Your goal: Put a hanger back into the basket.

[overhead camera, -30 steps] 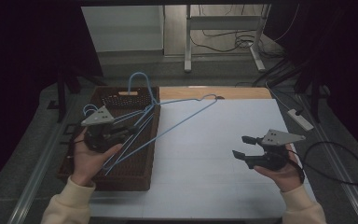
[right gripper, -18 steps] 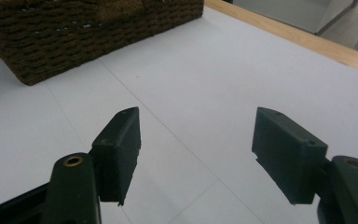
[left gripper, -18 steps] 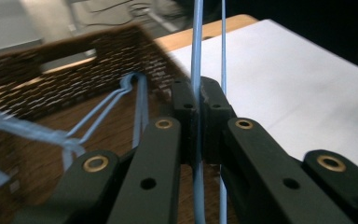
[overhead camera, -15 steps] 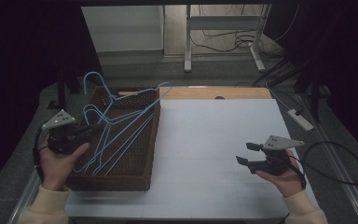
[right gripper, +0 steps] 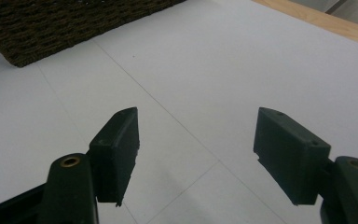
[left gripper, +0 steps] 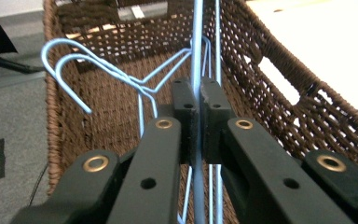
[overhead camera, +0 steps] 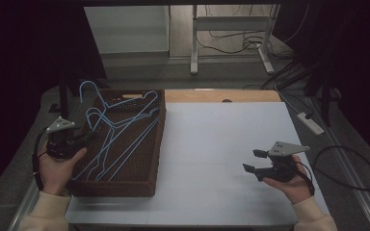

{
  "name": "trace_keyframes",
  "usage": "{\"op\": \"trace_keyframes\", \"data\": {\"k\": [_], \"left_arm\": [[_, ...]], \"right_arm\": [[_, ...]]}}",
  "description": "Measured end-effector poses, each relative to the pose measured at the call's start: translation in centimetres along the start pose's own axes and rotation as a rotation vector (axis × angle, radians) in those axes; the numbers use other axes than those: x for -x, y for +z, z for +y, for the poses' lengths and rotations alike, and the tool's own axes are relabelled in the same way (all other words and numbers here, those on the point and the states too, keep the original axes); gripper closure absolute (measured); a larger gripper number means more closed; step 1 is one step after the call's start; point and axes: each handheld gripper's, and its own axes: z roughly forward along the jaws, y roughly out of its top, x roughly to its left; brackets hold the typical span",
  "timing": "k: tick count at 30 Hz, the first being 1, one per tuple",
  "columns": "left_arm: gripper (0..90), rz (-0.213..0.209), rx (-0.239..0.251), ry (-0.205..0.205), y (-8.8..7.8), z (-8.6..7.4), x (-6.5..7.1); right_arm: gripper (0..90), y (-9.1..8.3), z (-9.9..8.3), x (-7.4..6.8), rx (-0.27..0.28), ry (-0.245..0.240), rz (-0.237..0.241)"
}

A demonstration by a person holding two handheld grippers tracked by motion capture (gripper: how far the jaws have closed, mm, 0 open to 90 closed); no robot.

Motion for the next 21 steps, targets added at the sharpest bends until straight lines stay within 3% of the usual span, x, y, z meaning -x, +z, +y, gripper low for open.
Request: {"op": "trace_keyframes", "data": {"k": [8, 17, 20, 21], "left_arm": [[87.2, 0.013, -0.062, 0.017, 1.7, 0.1, 0.5], [87.0, 0.007, -0.208, 0.016, 5.7, -0.4, 1.0], [86.4, 0.027, -0.221, 0.007, 5.9, -0.5, 0.7], [86.0, 0.026, -0.246, 0.002, 6.1, -0.6, 0.4]], "right_arm": [[31.9, 0.1, -0.1, 0.0, -0.006, -0.001, -0.002], [32.1, 0.3, -0.1, -0.1, -0.02, -0.014, 0.004], [32.1, 0.3, -0.1, -0.2, -0.022, -0.016, 0.005], [32.1, 0.3, -0.1, -0.1, -0.022, -0.017, 0.006]]}}
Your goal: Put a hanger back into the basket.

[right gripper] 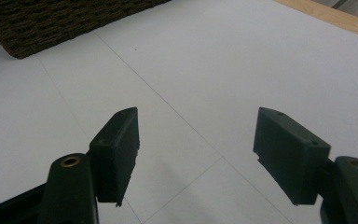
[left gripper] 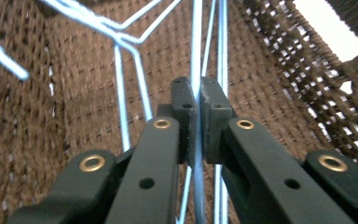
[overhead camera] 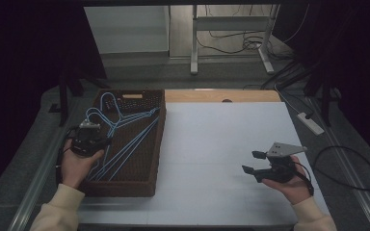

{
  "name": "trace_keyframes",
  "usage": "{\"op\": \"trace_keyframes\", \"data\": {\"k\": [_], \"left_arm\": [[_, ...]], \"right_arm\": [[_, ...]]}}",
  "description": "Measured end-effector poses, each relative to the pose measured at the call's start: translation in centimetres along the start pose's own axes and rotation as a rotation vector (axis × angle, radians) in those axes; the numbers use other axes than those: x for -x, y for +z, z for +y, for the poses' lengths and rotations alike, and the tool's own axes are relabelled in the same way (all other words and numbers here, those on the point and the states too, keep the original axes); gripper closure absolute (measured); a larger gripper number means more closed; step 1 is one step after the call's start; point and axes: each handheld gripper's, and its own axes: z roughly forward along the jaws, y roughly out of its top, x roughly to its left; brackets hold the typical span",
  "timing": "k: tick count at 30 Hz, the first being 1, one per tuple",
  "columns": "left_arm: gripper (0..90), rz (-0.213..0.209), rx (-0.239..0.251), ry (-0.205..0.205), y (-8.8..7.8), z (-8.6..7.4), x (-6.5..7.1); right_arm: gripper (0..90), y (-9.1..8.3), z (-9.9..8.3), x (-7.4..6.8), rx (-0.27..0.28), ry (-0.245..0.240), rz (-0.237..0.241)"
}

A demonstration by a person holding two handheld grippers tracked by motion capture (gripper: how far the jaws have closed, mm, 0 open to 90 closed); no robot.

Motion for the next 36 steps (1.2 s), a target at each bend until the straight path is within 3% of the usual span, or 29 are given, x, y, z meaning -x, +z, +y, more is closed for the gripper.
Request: {"op": "trace_keyframes", "data": {"k": [2, 5, 9, 15, 18, 24, 30, 36], "left_arm": [[80.3, -0.003, -0.034, -0.001, 0.4, 0.0, -0.3], [70.6, 0.004, -0.047, 0.012, 0.7, 0.0, -0.1], [54.4, 0.002, 0.025, 0.041, -0.2, 0.2, 0.4], [40.0, -0.107, 0.169, 0.099, -3.0, 0.0, 2.3], [36.9, -0.173, 0.232, 0.127, -4.2, -0.6, 3.6], [34.2, -0.265, 0.293, 0.165, -4.9, -2.1, 6.1], [33.0, -0.306, 0.311, 0.194, -4.2, -3.4, 8.0], [32.7, -0.315, 0.3, 0.2, -3.3, -4.0, 8.6]], "right_arm": [[32.0, 0.0, 0.0, 0.0, -0.003, 0.0, 0.0], [32.0, 0.1, 0.0, -0.1, -0.002, -0.002, 0.001], [32.0, 0.0, 0.0, 0.0, -0.002, -0.002, -0.001], [31.8, -0.2, -0.3, 0.1, 0.002, 0.014, -0.017], [31.8, -0.5, -0.5, 0.2, 0.013, 0.033, -0.024], [31.4, -0.9, -1.1, 0.4, 0.045, 0.079, -0.045], [31.1, -1.4, -1.7, 0.6, 0.074, 0.114, -0.064], [31.1, -1.9, -2.2, 0.7, 0.085, 0.128, -0.086]]}}
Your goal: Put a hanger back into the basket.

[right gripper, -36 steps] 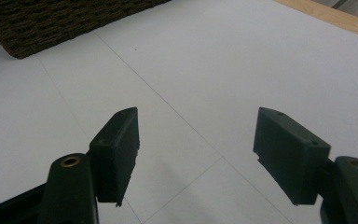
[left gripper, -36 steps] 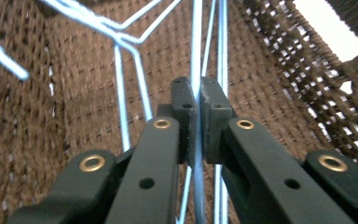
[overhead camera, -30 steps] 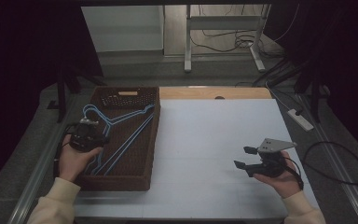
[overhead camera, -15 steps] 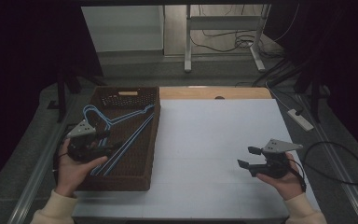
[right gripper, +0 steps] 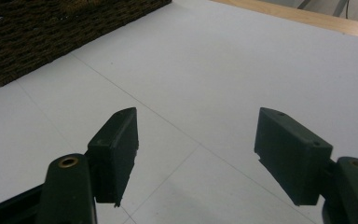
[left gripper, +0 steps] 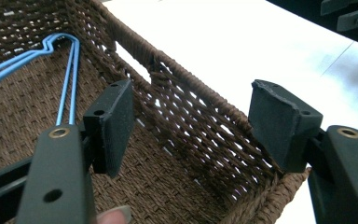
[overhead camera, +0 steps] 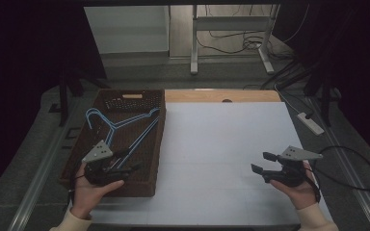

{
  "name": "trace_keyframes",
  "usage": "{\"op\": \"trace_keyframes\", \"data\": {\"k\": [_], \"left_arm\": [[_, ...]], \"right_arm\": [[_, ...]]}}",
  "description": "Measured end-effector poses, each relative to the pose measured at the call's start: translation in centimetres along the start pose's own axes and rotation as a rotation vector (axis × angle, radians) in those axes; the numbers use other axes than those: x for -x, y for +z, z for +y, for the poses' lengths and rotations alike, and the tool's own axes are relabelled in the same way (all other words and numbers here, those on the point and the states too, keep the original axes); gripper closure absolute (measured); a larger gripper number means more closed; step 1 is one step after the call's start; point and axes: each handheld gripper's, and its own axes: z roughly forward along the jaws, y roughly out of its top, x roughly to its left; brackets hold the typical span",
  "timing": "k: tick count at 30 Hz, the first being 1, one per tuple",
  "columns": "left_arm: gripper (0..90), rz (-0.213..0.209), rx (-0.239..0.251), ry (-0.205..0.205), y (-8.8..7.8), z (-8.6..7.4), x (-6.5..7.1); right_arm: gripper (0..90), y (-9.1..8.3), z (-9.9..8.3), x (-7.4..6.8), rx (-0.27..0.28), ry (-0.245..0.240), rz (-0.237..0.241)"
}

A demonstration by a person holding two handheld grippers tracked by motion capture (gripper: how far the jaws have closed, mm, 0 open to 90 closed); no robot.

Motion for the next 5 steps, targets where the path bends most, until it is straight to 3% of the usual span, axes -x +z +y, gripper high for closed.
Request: {"op": "trace_keyframes", "data": {"k": [5], "left_arm": [[32.6, 0.001, 0.007, -0.006, 0.01, -0.15, -0.02]], "right_arm": [[31.1, -0.16, -0.23, 0.04, 0.005, 0.004, -0.004]]}}
